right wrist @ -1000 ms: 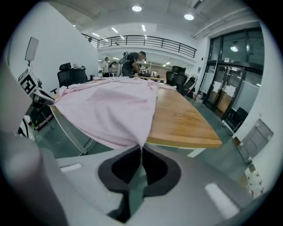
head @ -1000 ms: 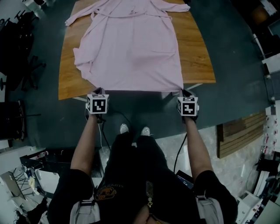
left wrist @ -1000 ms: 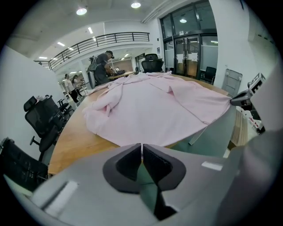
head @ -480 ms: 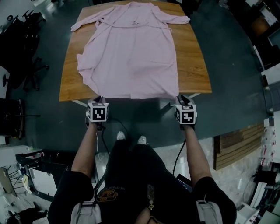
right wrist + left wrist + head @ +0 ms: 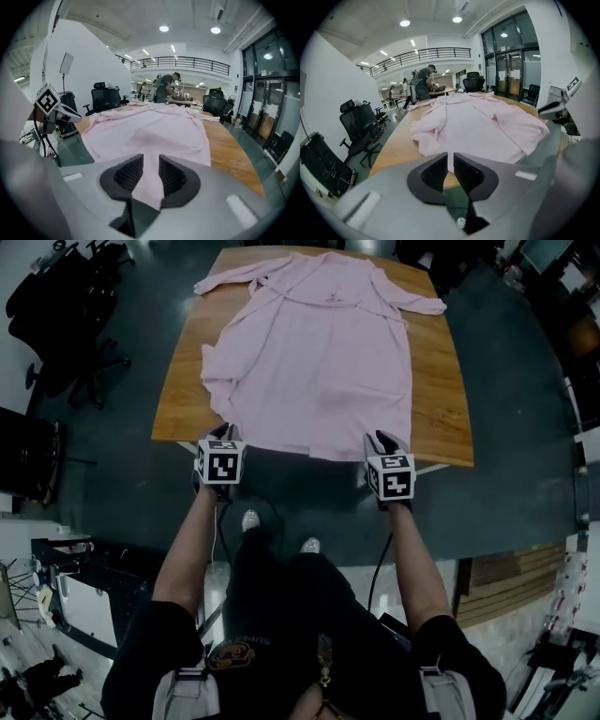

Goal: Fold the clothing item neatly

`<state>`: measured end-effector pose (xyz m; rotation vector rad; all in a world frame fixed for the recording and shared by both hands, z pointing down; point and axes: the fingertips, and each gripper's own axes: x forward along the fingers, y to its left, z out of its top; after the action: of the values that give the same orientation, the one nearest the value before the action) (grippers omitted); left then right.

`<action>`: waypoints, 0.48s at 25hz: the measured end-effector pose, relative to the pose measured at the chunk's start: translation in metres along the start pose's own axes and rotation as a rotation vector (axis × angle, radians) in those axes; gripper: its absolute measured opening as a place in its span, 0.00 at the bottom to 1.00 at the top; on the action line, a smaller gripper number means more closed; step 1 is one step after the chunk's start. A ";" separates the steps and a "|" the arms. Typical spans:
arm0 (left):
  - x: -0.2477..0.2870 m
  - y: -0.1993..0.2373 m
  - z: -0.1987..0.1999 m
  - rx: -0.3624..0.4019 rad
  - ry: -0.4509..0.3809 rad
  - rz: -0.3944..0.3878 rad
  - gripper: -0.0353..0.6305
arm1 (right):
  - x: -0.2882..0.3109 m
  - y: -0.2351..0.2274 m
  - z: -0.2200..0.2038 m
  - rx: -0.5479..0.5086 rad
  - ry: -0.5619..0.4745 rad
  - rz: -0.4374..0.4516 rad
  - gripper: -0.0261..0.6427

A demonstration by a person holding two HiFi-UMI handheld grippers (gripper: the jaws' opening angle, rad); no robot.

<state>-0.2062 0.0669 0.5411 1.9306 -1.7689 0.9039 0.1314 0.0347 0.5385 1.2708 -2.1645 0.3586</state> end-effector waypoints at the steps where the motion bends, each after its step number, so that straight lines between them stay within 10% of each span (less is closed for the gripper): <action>1: 0.002 0.009 0.003 -0.010 -0.008 -0.003 0.13 | 0.005 0.009 0.008 -0.009 -0.003 0.007 0.18; 12: 0.057 0.083 0.039 -0.121 -0.056 -0.116 0.40 | 0.052 0.107 0.071 -0.007 -0.015 0.035 0.18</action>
<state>-0.2786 -0.0128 0.5382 1.9746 -1.6814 0.6942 -0.0048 0.0163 0.5219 1.2375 -2.2011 0.3563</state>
